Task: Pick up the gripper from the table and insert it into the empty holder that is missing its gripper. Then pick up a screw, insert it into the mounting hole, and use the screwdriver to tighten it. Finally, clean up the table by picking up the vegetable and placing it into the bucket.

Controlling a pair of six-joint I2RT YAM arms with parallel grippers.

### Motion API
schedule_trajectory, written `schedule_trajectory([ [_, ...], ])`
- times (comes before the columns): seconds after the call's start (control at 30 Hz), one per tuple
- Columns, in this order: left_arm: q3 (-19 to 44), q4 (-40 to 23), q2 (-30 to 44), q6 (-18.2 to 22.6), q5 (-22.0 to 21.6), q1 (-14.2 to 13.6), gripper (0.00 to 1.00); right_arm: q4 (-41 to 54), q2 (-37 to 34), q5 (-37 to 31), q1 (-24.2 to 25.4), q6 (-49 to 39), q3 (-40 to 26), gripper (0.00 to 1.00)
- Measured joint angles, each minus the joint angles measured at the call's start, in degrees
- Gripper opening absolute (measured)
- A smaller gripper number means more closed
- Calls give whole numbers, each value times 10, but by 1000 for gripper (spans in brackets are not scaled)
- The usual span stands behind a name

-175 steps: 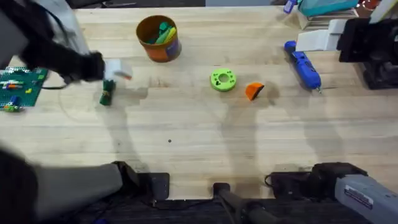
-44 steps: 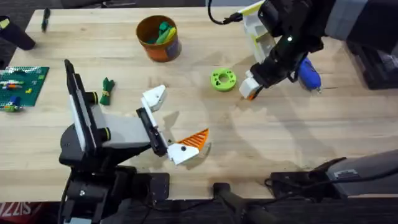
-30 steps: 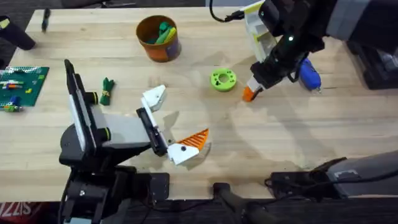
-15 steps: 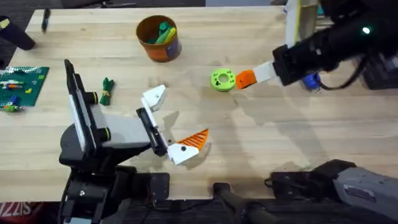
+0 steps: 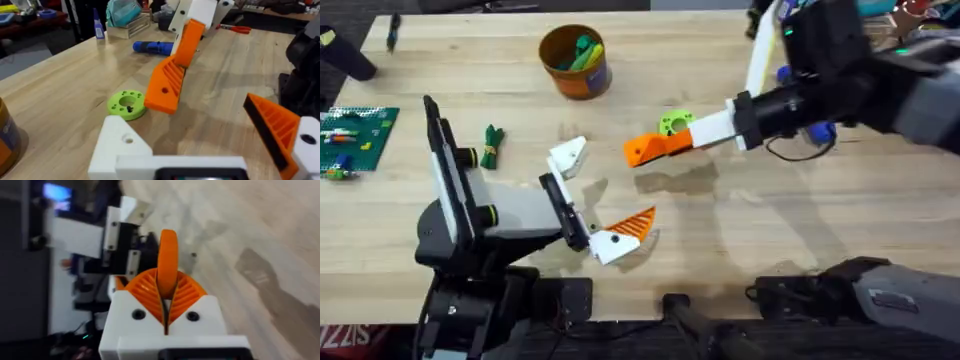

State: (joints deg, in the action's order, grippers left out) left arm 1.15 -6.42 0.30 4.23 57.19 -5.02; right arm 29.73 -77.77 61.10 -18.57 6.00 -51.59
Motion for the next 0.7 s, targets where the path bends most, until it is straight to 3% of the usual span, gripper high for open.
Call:
schedule_trajectory([
  [0.3, 0, 0, 0, 0, 0, 0, 985, -52, -132, 194, -6, -11, 0, 19],
  [0.7, 0, 0, 0, 0, 0, 0, 985, -79, -172, 257, -29, 8, 0, 19],
])
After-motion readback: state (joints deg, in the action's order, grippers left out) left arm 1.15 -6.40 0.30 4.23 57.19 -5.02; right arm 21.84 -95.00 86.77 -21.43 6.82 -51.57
